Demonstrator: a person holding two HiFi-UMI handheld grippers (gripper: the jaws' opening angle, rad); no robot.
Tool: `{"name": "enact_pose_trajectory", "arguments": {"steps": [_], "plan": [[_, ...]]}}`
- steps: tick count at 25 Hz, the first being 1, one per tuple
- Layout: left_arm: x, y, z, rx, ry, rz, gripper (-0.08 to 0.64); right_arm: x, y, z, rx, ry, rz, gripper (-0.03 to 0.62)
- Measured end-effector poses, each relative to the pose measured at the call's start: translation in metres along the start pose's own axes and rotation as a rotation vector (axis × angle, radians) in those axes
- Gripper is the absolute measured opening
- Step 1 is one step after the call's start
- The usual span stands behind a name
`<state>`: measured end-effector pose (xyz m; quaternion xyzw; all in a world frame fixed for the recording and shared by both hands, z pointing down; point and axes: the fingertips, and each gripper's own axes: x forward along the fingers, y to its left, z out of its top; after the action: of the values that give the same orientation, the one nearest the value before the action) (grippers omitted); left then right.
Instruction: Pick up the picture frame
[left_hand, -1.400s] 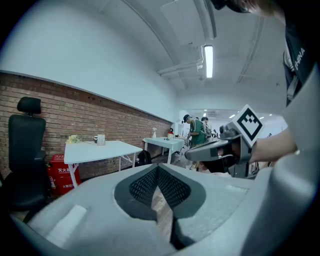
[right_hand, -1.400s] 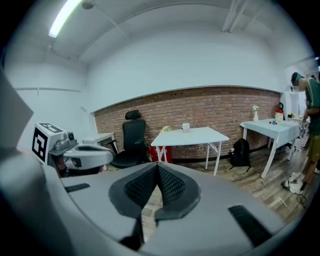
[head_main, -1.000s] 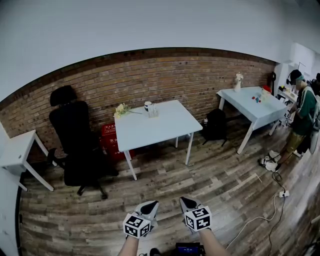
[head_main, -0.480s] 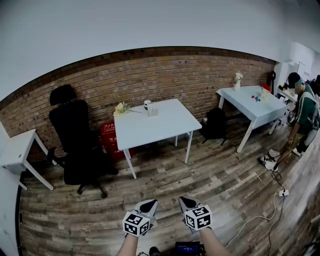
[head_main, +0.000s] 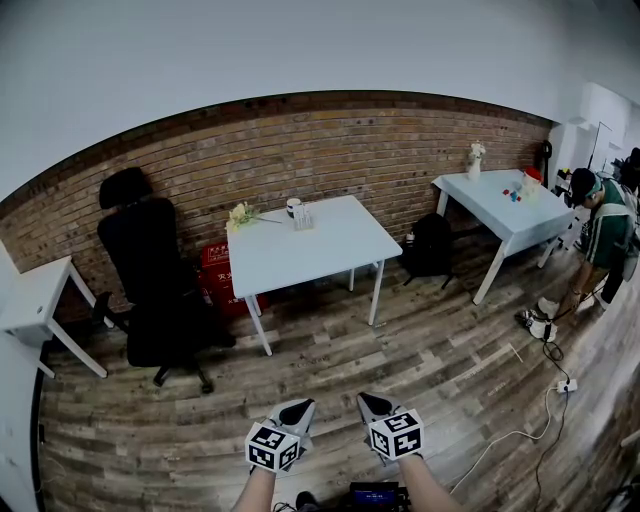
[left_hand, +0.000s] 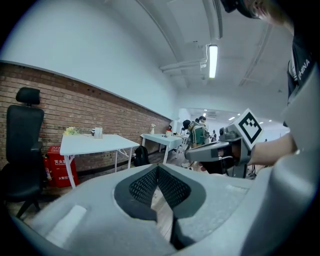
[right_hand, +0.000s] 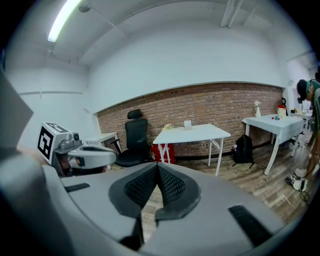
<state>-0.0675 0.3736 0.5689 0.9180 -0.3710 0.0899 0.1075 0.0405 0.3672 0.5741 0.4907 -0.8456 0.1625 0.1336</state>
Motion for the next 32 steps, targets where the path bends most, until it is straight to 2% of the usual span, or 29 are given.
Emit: {"name": "enact_pose_trajectory", "arguments": {"steps": [19, 27, 32], "plan": [[0.015, -0.029, -0.011, -0.005, 0.011, 0.071, 0.011, -0.019, -0.032, -0.017, 0.022, 0.006, 0.044, 0.008], [0.036, -0.02, -0.02, -0.029, 0.027, 0.071, 0.012, -0.004, -0.054, -0.023, 0.053, 0.023, 0.032, 0.008], [0.061, 0.014, -0.019, -0.047, 0.036, 0.05, 0.011, 0.029, -0.067, -0.015, 0.065, 0.043, 0.018, 0.008]]}}
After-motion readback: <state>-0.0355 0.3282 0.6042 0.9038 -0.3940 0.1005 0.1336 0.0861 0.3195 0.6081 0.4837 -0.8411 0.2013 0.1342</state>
